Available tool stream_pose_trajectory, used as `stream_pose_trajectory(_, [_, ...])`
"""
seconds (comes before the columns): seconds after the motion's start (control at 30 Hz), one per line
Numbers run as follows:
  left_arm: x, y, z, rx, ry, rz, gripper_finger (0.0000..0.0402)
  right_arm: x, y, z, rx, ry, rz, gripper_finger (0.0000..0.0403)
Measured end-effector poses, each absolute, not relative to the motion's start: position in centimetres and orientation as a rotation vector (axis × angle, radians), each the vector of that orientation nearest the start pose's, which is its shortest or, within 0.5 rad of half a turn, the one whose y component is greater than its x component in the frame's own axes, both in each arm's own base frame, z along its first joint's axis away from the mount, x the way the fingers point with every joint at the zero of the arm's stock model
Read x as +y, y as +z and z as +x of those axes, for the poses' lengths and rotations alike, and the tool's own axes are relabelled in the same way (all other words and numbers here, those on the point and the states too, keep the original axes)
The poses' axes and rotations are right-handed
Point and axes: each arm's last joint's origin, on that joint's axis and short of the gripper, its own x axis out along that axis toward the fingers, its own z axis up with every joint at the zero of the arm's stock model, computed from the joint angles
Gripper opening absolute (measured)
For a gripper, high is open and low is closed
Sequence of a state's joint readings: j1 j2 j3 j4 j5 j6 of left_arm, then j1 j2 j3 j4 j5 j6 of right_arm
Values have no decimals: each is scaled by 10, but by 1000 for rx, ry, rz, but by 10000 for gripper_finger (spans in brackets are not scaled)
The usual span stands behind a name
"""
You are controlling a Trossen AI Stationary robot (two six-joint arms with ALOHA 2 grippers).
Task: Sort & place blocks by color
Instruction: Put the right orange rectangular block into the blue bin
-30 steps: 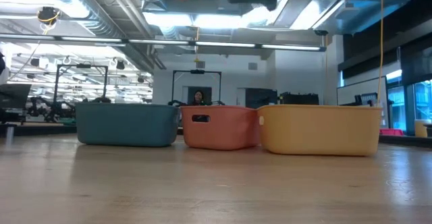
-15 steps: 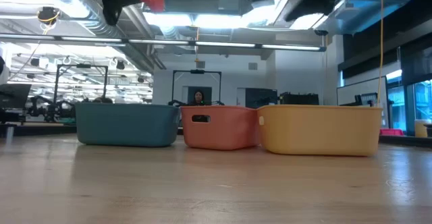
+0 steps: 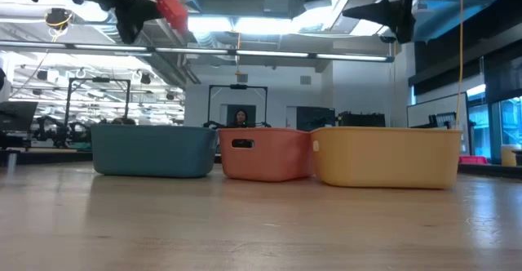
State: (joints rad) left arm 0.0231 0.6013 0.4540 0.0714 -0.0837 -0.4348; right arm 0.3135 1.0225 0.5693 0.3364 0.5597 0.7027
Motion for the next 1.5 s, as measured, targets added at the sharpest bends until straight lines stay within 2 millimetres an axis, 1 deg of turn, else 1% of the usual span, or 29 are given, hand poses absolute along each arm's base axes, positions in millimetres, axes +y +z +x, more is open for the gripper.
stream_pose_trajectory(0.07, [7, 273, 150, 110, 139, -423, 129, 53, 265, 215, 11, -274, 654, 323])
stream_pose_trajectory(0.13, [9, 280, 157, 210, 174, -401, 129, 53, 265, 215, 11, -275, 653, 323])
stream_pose_trajectory(0.23, [14, 279, 168, 470, 241, -374, 129, 53, 268, 215, 3, -272, 651, 323])
stream_pose_trajectory(0.33, [18, 278, 187, 668, 235, -392, 129, 52, 267, 215, 3, -287, 647, 323])
stream_pose_trajectory(0.4, [20, 271, 199, 793, 203, -389, 129, 52, 267, 215, 10, -290, 644, 323])
stream_pose_trajectory(0.5, [20, 259, 221, 909, 177, -387, 129, 52, 266, 215, 19, -294, 639, 323])
stream_pose_trajectory(0.57, [21, 246, 229, 1007, 181, -386, 129, 52, 265, 215, 20, -294, 641, 323])
stream_pose_trajectory(0.67, [22, 227, 241, 1095, 171, -377, 129, 52, 265, 215, 25, -296, 637, 323])
stream_pose_trajectory(0.8, [23, 208, 252, 1177, 170, -362, 129, 52, 265, 215, 27, -297, 635, 323])
stream_pose_trajectory(1.0, [24, 193, 258, 1236, 178, -364, 129, 52, 264, 215, 30, -298, 633, 323])
stream_pose_trajectory(1.27, [24, 193, 259, 1238, 179, -364, 131, 52, 264, 215, 31, -298, 632, 323])
stream_pose_trajectory(1.5, [24, 193, 259, 1238, 177, -366, 167, 52, 264, 215, 32, -298, 629, 323])
